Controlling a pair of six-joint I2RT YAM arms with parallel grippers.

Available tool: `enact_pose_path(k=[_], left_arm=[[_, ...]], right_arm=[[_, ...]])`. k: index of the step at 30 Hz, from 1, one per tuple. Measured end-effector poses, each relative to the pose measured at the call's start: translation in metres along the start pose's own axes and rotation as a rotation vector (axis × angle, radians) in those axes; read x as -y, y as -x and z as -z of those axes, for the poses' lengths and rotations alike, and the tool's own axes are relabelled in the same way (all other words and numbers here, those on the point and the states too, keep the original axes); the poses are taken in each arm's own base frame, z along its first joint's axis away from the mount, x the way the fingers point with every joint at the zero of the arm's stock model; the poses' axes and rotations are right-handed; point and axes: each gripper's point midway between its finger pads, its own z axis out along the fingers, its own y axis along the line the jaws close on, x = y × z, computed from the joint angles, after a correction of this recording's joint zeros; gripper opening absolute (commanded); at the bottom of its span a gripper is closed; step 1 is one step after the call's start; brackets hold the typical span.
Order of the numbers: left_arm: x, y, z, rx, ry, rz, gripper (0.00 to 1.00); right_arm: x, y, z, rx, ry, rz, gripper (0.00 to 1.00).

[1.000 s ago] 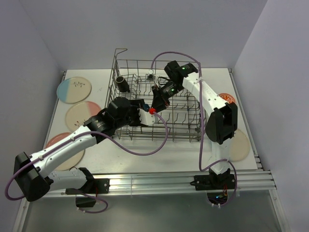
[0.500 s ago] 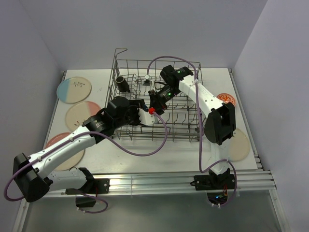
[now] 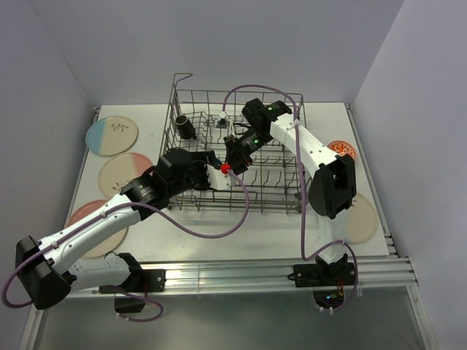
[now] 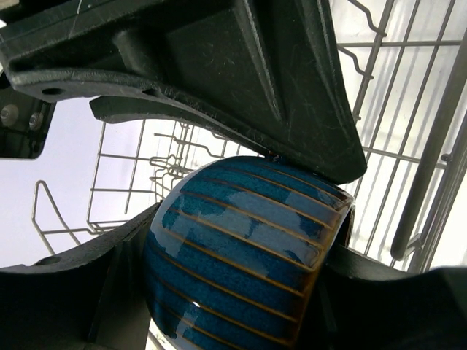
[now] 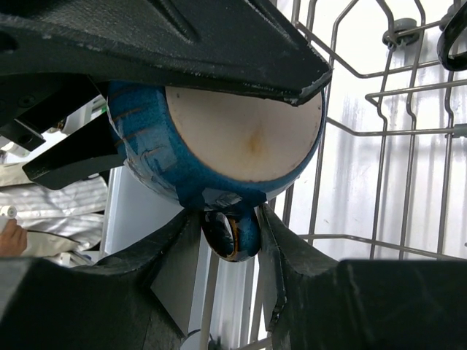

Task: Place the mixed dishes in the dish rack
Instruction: Pass the cup from the left arm to the right

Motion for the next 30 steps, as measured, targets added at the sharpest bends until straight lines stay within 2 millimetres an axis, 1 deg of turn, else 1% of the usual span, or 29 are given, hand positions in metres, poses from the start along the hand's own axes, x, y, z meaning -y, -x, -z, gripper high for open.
enact_pose_path(k=[5, 13, 17, 22, 27, 30], left_arm=[[0.0032, -0.0017, 0.0002, 0.014, 0.017, 0.029, 0.08], [0.0083, -0.0052, -0.0013, 0.029, 0.047, 0.067, 0.09], [0.0086, -0.0058, -0.002, 0.035, 0.069, 0.073, 0.08], [0.0071, -0.004, -0.0013, 0.039, 0.103, 0.059, 0.04], [0.0028, -0.0006, -0.0002, 0.033, 0.138, 0.003, 0.0], [-0.0005, 0.0013, 0.0001, 0.032, 0.162, -0.031, 0.0]], right_arm=[[-0.0007, -0.0008, 0.0001, -0.002, 0.001, -0.003, 0.0], [-0.0008, -0.002, 0.0012, -0.005, -0.002, -0.014, 0.0], [-0.0008, -0.0011, 0.0028, 0.001, -0.001, -0.022, 0.0], [-0.0028, 0.0004, 0.0049, 0.015, 0.008, -0.044, 0.0], [-0.0046, 0.0028, 0.0071, 0.031, 0.019, -0.062, 0.0], [-0.0055, 0.005, 0.0094, 0.046, 0.029, -0.068, 0.0]])
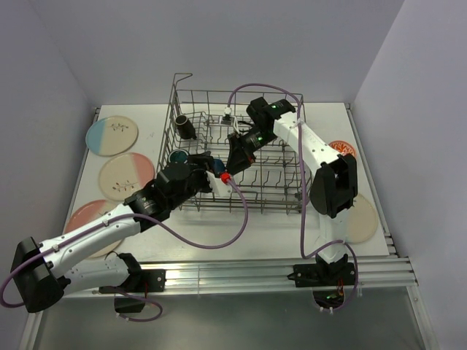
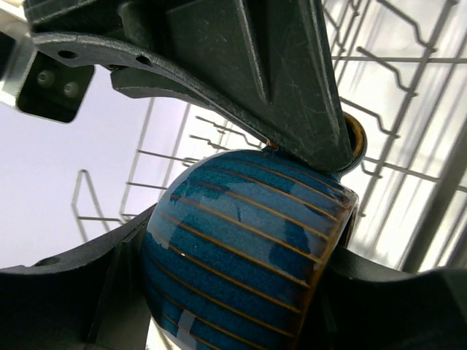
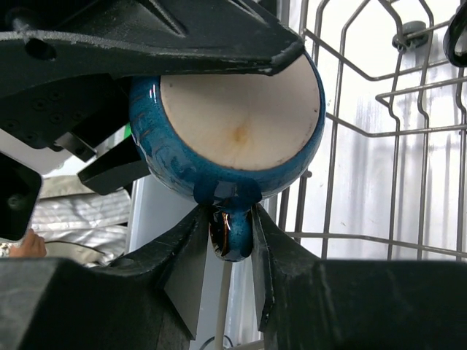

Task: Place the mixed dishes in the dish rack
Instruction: Pass the cup from the left arm to the right

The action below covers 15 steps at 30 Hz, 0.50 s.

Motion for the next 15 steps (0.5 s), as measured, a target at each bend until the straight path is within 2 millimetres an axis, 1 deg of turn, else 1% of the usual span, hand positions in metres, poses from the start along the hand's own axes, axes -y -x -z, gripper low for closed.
enact_pose_path(k=[9, 15], left_arm=[[-0.008, 0.006, 0.004, 0.009, 0.069, -0.098, 0.0], [-0.009, 0.014, 0.008, 0.018, 0.079, -0.151, 0.0]], right_arm=[[-0.004, 0.005, 0.002, 0.029, 0.026, -0.013, 0.0], [-0.013, 0.002, 0.003, 0.035, 0.036, -0.029, 0.0]])
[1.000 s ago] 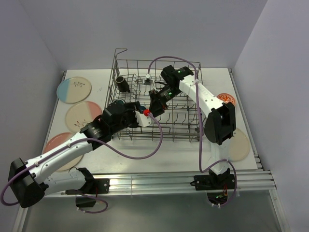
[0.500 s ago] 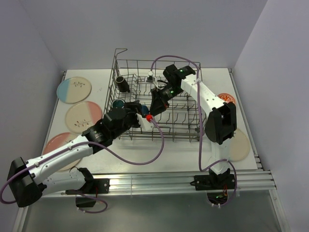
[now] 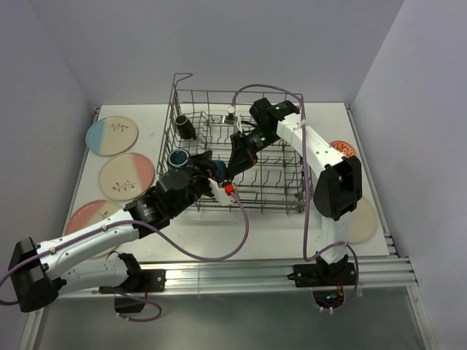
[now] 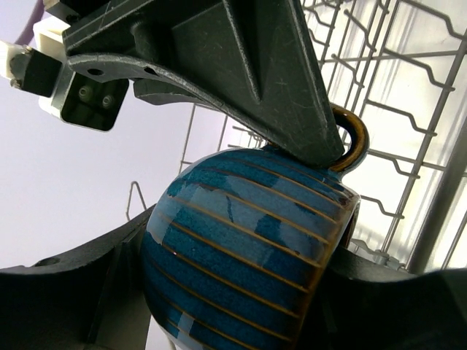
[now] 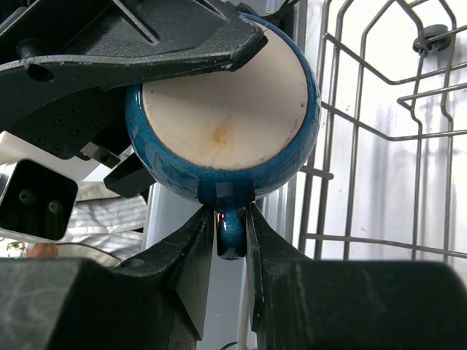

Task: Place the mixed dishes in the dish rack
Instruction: Pass the cup from the left arm to the right

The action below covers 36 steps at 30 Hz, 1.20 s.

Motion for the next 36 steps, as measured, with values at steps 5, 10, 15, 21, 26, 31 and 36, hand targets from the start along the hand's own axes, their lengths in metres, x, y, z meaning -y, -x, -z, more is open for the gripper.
enact_pose_path(k=[5, 10, 15, 21, 26, 31, 36], left_arm=[[-0.003, 0.009, 0.003, 0.021, 0.01, -0.021, 0.0], [-0.006, 0.015, 0.005, 0.033, 0.016, -0.03, 0.0], [-0.005, 0.016, 0.005, 0.028, 0.017, -0.03, 0.0], [-0.002, 0.013, 0.005, 0.001, 0.018, -0.033, 0.0], [-0.002, 0.012, 0.006, -0.01, 0.018, -0.035, 0.0], [-0.002, 0.011, 0.006, -0.019, 0.014, -0.038, 0.0], [-0.002, 0.011, 0.006, -0.025, 0.011, -0.04, 0.0]], right_arm=[[-0.011, -0.003, 0.002, 0.003, -0.004, 0.002, 0.09], [-0.017, -0.003, 0.003, 0.006, -0.009, 0.019, 0.22], [-0.016, -0.003, 0.003, 0.005, -0.008, 0.026, 0.33], [-0.017, -0.005, 0.001, 0.002, 0.0, 0.032, 0.45], [-0.018, -0.005, 0.0, -0.001, 0.004, 0.036, 0.49], [-0.019, -0.006, -0.002, -0.001, 0.01, 0.043, 0.51], [-0.02, -0.007, -0.003, 0.003, 0.029, 0.036, 0.56]])
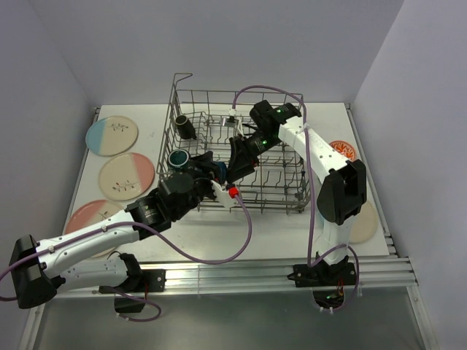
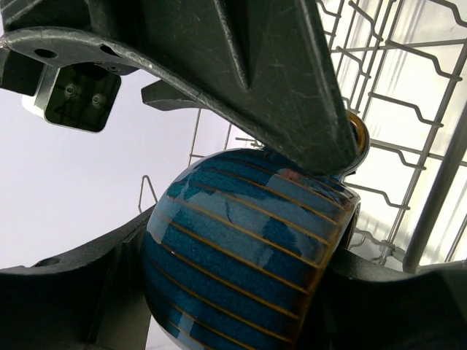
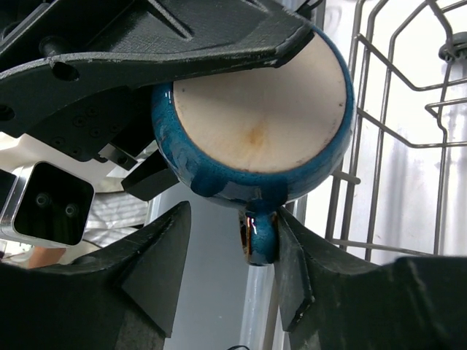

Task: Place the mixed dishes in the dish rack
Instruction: Pass the cup from the left arm to the right

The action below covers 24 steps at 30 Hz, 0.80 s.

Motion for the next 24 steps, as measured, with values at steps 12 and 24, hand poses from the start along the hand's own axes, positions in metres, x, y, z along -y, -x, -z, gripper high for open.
enact_pose_path(k=[12, 24], left_arm=[[0.001, -0.0004, 0.0003, -0.008, -0.004, -0.002, 0.0], [0.0021, 0.0022, -0.0002, 0.0, -0.006, -0.004, 0.0]], right_arm=[[-0.0011, -0.0034, -0.0022, -0.004, 0.013, 0.003, 0.57], [0.0045, -0.0075, -0.0024, -0.016, -0.002, 0.018, 0.37]])
